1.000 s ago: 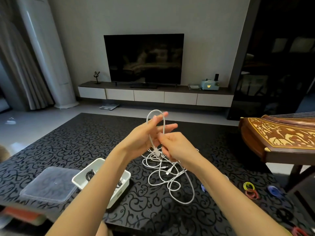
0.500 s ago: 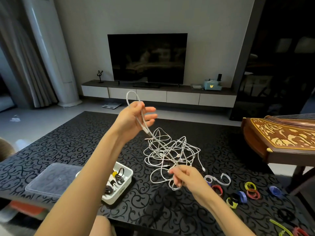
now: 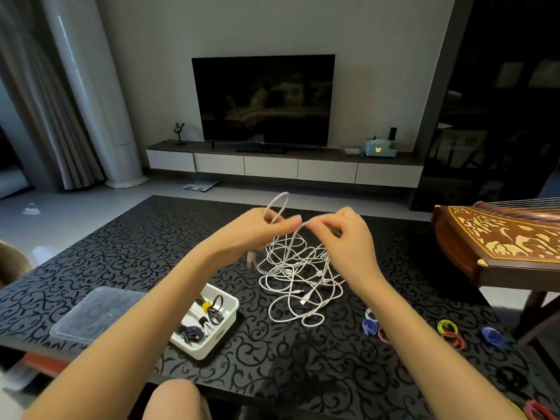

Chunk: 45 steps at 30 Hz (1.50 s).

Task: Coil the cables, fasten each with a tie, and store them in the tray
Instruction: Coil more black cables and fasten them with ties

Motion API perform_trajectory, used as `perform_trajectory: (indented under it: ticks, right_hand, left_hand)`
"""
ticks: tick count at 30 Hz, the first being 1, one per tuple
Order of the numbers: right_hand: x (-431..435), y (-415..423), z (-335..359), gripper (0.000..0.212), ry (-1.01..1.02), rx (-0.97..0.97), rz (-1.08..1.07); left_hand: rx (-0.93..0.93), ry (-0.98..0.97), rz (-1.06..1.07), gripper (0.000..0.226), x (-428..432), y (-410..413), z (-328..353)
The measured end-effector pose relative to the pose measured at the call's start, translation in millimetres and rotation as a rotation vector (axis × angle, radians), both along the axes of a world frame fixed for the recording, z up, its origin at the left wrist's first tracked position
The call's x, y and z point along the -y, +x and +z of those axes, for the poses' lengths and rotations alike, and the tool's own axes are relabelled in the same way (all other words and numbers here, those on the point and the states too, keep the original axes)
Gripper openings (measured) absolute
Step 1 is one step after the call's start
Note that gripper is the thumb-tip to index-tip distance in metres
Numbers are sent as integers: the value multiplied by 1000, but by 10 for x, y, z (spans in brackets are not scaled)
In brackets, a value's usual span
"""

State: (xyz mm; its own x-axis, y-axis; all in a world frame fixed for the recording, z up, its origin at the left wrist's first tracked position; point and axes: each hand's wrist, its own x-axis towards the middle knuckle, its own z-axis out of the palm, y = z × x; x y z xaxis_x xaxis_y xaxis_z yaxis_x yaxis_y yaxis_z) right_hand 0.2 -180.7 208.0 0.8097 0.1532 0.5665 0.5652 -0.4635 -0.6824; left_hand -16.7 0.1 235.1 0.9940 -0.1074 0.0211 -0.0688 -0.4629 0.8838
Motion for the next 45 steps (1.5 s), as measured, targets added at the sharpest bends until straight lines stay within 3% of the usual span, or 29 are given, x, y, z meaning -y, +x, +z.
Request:
perform_trajectory:
  ticks: [4, 8, 10, 13, 17, 21, 25, 29, 33, 38, 41, 45]
  right_hand:
    - [-106, -42, 286, 17, 268, -178, 206]
    - [-247, -61, 379, 29, 424, -407, 360]
    - [-293, -70, 411, 32, 512, -523, 401]
    - [-279, -79, 481, 30, 450, -550, 420]
    - [-161, -29, 566, 25, 175, -363, 276]
    - [-185, -40, 583, 23, 297, -388, 282]
    - [-291, -90, 498, 26, 458, -407, 171]
    - [-322, -70, 445, 24, 502, -405, 132]
    - [-284, 26, 497, 18, 375, -498, 110]
    - [-65, 192, 672, 14, 155, -565, 213]
    - [20, 272, 651, 11, 234, -622, 305]
    - [65, 259, 392, 36, 386, -614, 539]
  left_hand:
    - [-45, 1, -75, 54, 72, -31, -125]
    - [30, -209, -101, 35, 195, -12, -170]
    - [72, -225, -110, 24, 264, -9, -150]
    - [79, -224, -111, 29, 310, -5, -142]
    - [49, -208, -111, 45, 262, 13, -172]
    - [28, -335, -171, 61, 315, 8, -134]
    - [-21, -410, -299, 54, 351, -11, -69]
    - [-22, -436, -246, 40, 415, -5, -63]
    - [-62, -439, -248, 25, 449, -2, -91]
    - [-91, -425, -242, 13, 427, 19, -128]
    - [-43, -409, -174, 24, 459, 60, -130]
    - [15, -680, -104, 20, 467, 103, -20]
